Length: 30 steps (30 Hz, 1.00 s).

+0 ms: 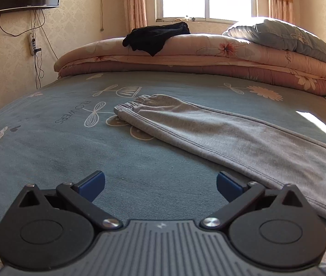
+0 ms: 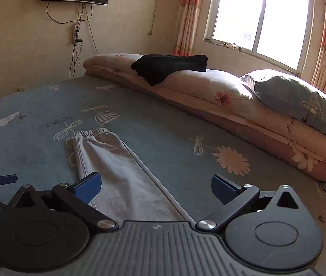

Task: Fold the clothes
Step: 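Open the right gripper and move it back to the leg cuff, then grasp the gathered cuff with the right gripper, press it flat, release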

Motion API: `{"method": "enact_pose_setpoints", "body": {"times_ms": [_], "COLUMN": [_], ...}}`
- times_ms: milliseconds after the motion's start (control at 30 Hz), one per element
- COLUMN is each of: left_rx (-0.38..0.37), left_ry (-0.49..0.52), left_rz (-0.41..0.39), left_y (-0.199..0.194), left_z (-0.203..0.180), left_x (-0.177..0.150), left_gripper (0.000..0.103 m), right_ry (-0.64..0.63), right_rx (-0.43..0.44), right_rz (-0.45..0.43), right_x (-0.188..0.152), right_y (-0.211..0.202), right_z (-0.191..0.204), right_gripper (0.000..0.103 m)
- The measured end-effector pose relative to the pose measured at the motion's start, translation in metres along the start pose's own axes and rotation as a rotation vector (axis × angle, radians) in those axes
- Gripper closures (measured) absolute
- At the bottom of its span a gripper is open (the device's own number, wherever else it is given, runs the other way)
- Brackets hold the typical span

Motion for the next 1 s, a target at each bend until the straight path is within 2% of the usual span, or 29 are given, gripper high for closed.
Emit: {"method": "enact_pose_setpoints", "body": {"times_ms": [67, 100, 133, 167, 200, 233, 267, 333, 433, 533, 600, 700, 800, 900, 967, 1000], "left_rx": [-0.005, -0.01, -0.023, -0.036, -0.053, -0.062, -0.069, -0.08, -0.113, -0.167, -0.194, -0.218, -0.23, -0.211, -0.198, -0.196], "left_ry": [-0.02, -0.031, -0.044, -0.059, -0.076, -0.09, -0.1, -0.112, -0.139, -0.189, -0.22, -0.243, -0.243, -0.229, -0.22, -0.216], "left_rz": [0.007, 0.009, 0.008, 0.004, -0.007, -0.02, -0.033, -0.06, -0.085, -0.081, -0.083, -0.085, -0.08, -0.072, -0.069, -0.068], "left_y": [0.004, 0.006, 0.006, 0.006, 0.005, 0.004, 0.002, 0.001, 0.002, 0.005, 0.006, 0.007, 0.009, 0.01, 0.01, 0.01], "left_z": [0.011, 0.016, 0.02, 0.024, 0.028, 0.03, 0.031, 0.034, 0.038, 0.044, 0.048, 0.05, 0.048, 0.045, 0.043, 0.042], "left_x": [-0.003, -0.004, -0.005, -0.005, -0.006, -0.006, -0.006, -0.006, -0.006, -0.006, -0.006, -0.007, -0.007, -0.008, -0.009, -0.009], "left_gripper": [0.001, 0.001, 0.001, 0.001, 0.001, 0.001, 0.001, 0.001, 0.001, 0.001, 0.001, 0.001, 0.001, 0.001, 0.001, 0.001], "right_ry": [0.003, 0.004, 0.021, 0.039, 0.045, 0.041, 0.01, -0.044, -0.039, -0.07, -0.078, -0.112, -0.142, -0.159, -0.127, -0.114], "right_rx": [0.076, 0.114, 0.153, 0.191, 0.226, 0.222, 0.198, 0.155, 0.157, 0.091, 0.112, 0.128, 0.147, 0.153, 0.184, 0.207], "right_rz": [0.035, 0.053, 0.079, 0.105, 0.139, 0.159, 0.171, 0.192, 0.195, 0.2, 0.216, 0.201, 0.207, 0.237, 0.222, 0.217], "right_x": [0.027, 0.04, 0.05, 0.06, 0.069, 0.074, 0.08, 0.095, 0.113, 0.124, 0.126, 0.129, 0.13, 0.125, 0.122, 0.121], "right_y": [0.046, 0.069, 0.09, 0.111, 0.134, 0.15, 0.167, 0.2, 0.238, 0.271, 0.294, 0.312, 0.325, 0.337, 0.336, 0.336], "right_z": [0.013, 0.02, 0.025, 0.03, 0.038, 0.042, 0.05, 0.063, 0.068, 0.072, 0.072, 0.072, 0.074, 0.078, 0.077, 0.077], "right_gripper": [0.0, 0.004, 0.019, 0.027, 0.042, 0.053, 0.058, 0.06, 0.06, 0.059, 0.058, 0.049, 0.048, 0.049, 0.056, 0.077]}}
Point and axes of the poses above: each gripper's, at about its wrist camera, not at the fingertips, and y roughly the way its jaws point, z to its left, x to its top, the point moved 3 cm from there along y, roughly the way its jaws point, and after that the axes turned 14 degrees about z, right-handed, at the moved point
